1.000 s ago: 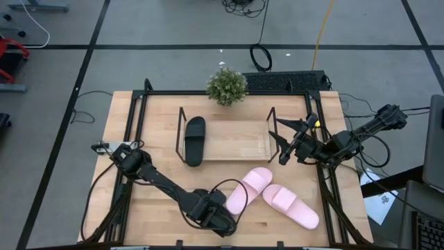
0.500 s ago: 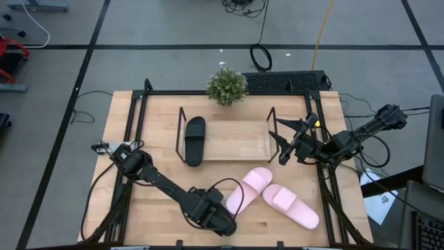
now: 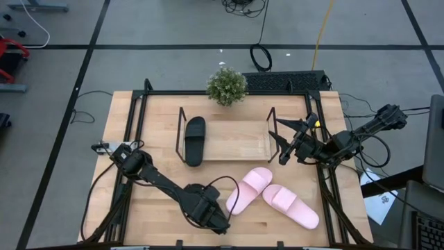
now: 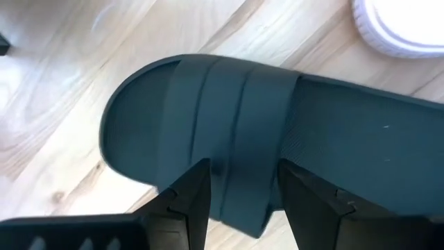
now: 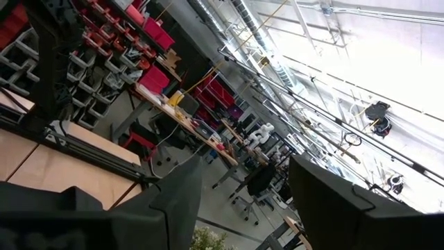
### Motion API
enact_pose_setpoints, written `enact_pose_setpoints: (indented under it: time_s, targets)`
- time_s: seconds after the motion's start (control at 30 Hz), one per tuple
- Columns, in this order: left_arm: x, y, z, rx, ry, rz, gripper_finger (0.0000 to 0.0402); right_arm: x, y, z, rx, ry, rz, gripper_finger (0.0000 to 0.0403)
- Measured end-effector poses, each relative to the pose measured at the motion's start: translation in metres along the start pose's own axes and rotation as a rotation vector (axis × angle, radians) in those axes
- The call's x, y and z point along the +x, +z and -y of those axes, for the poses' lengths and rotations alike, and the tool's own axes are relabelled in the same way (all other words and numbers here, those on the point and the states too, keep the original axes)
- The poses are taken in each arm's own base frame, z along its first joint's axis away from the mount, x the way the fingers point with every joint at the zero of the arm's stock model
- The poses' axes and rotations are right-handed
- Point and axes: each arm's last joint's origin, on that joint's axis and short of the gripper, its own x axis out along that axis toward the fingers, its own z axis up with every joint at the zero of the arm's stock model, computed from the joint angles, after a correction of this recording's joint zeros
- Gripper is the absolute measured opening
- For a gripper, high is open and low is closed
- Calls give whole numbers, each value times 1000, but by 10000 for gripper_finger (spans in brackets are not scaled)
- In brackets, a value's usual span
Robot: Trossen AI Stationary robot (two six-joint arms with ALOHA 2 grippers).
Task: Pick and place slides into the shelf
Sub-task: Put the black slide on the shelf
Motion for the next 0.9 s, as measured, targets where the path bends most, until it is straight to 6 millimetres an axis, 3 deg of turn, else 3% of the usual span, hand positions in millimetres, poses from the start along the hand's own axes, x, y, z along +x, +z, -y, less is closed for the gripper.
enact_pose_setpoints:
  time_s: [0.9]
  targets:
    - [0, 1, 2, 15, -20, 7, 161, 0, 0, 0, 24, 1, 0, 205]
